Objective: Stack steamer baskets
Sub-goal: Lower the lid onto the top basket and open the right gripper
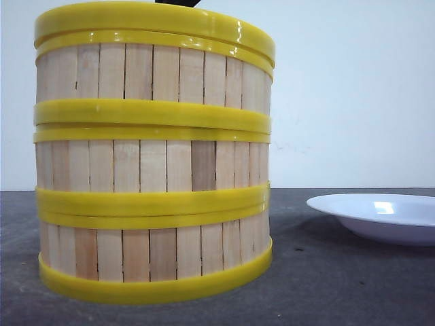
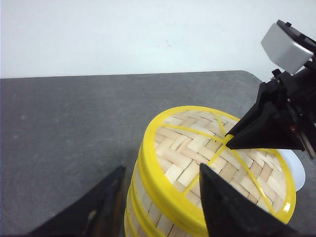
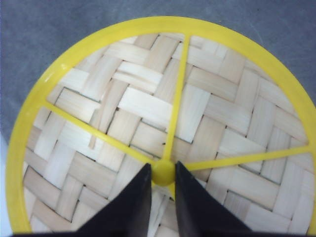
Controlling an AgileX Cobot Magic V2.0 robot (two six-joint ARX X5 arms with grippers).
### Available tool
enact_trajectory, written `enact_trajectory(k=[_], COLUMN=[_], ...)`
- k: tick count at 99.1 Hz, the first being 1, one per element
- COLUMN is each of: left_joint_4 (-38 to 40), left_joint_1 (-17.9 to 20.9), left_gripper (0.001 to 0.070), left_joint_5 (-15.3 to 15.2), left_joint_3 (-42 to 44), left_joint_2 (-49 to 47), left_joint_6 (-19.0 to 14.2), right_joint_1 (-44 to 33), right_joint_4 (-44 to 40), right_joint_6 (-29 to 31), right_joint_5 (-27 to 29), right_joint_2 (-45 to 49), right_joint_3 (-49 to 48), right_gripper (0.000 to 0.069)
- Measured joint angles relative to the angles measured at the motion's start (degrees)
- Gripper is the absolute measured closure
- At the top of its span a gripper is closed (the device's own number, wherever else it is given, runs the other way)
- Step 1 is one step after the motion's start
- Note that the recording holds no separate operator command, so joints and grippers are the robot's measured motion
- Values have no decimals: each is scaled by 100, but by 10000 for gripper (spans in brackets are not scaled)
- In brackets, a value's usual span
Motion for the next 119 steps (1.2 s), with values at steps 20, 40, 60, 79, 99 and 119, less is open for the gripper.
enact_trajectory(k=[20,40,60,79,99,119], left_joint_4=[0,0,0,-2,-4,-35], left_joint_1=[0,0,0,0,0,0], left_gripper=[434,434,434,434,434,434], left_joint_5=[0,0,2,0,2,0], left_joint_3=[0,0,0,0,0,0], left_joint_2=[0,-2,0,-2,0,0], left_joint_6=[0,0,0,0,0,0], right_joint_1=[-17,-79,-114,-111,-109,-109], right_joint_4=[0,4,52,153,273,470], right_joint_6=[-42,-46,-46,-55,-55,-63], right_joint_5=[0,-13,-17,-11,-9,11], right_joint_2=[2,46,66,66,63,-326], right_joint_3=[0,0,0,0,0,0], right_gripper=[640,640,640,481,419,416])
